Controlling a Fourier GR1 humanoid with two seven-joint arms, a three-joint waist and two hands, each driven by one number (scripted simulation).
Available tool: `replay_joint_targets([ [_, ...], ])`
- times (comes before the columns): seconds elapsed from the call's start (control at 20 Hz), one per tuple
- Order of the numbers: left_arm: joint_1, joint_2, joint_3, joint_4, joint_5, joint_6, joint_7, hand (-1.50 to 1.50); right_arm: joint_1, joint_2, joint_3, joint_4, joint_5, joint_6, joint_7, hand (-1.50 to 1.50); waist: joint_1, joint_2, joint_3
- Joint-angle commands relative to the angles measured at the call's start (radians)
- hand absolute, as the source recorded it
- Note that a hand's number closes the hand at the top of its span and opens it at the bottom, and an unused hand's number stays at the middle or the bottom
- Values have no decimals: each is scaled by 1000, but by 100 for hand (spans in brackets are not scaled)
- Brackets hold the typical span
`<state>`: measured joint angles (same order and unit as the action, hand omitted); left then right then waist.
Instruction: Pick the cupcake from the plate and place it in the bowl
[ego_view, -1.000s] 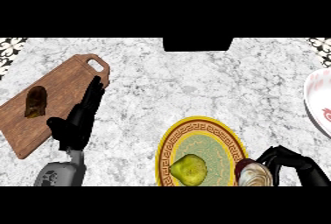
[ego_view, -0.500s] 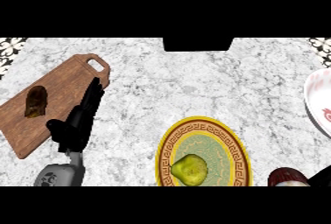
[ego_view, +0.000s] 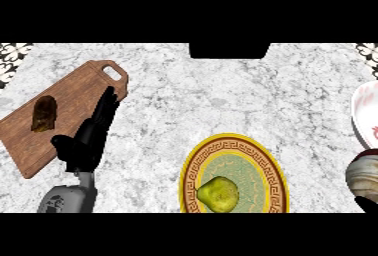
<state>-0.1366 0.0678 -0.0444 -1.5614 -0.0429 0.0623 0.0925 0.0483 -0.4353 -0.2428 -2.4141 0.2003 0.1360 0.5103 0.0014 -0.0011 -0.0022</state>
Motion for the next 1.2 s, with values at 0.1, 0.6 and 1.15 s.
replay_joint_targets([
  [0.1,-22,49,42,-43,46,-53,58,0,-292,-134,-18,45,11,7,284,150,12,2,0],
  [0.6,-39,7,28,28,15,-24,1,0,-340,-296,-132,450,82,112,45,150,9,6,2],
  [1.15,17,-35,-17,19,-38,14,-37,0,-258,-292,-189,934,279,-70,-440,150,2,4,4],
])
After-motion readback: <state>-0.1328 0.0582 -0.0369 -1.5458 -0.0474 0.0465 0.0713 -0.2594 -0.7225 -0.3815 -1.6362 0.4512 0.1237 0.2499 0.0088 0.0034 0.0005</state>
